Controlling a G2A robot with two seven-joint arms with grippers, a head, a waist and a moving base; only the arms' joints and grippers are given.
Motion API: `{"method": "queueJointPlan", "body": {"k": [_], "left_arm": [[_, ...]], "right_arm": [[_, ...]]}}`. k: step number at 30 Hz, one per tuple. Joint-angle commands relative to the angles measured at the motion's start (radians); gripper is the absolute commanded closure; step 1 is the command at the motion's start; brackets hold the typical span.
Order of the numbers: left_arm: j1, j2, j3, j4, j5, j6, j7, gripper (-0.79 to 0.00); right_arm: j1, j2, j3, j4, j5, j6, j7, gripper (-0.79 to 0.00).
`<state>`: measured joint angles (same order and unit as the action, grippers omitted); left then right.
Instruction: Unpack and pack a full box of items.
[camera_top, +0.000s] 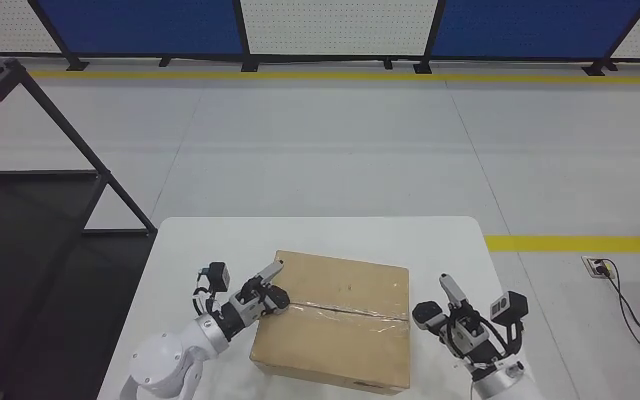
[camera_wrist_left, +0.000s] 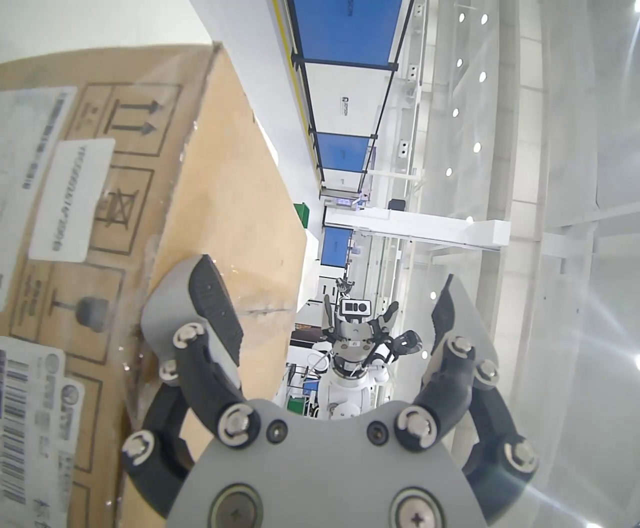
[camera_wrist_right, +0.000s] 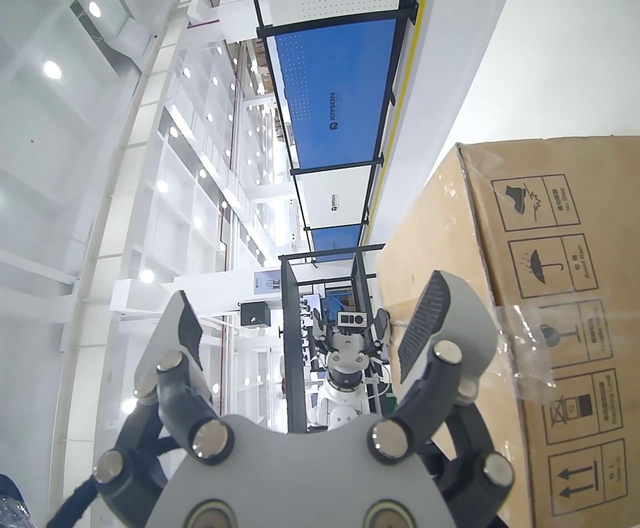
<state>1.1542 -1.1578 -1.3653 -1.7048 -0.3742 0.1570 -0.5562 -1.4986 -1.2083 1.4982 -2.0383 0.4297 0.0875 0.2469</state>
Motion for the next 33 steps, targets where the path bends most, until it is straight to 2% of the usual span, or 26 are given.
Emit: {"method": "queueJointPlan", "body": {"k": [1,7,12,16,20,27,29,33], "left_arm": [[0.007,0.001,-0.013,-0.006,-0.009,-0.007,0.01,-0.785],[0.024,0.001,-0.051,-0.015,-0.046,-0.026,0.045,-0.785],[0.035,0.002,-0.074,-0.011,-0.067,-0.037,0.058,-0.785],[0.058,0.002,-0.114,-0.018,-0.113,-0.072,0.08,-0.785],[0.111,0.002,-0.184,-0.043,-0.2,-0.14,0.116,-0.785],[0.234,-0.006,-0.307,-0.089,-0.365,-0.292,0.21,-0.785],[0.261,-0.011,-0.328,-0.099,-0.345,-0.372,0.285,-0.785],[0.282,-0.017,-0.315,-0.119,-0.389,-0.395,0.307,-0.785]], "right_arm": [[0.004,0.0,-0.003,0.0,-0.003,0.004,0.001,-0.785],[0.032,0.0,-0.027,-0.002,-0.016,0.035,0.052,-0.785],[0.097,-0.001,-0.092,0.0,-0.023,0.075,0.127,-0.785],[0.202,-0.008,-0.187,0.032,-0.038,0.146,0.164,-0.785],[0.349,-0.028,-0.319,0.096,-0.041,0.225,0.158,-0.785],[0.607,-0.086,-0.539,0.265,0.023,0.318,0.131,-0.785],[0.668,-0.104,-0.587,0.322,0.053,0.34,0.12,-0.785],[0.686,-0.11,-0.6,0.339,0.055,0.353,0.104,-0.785]]}}
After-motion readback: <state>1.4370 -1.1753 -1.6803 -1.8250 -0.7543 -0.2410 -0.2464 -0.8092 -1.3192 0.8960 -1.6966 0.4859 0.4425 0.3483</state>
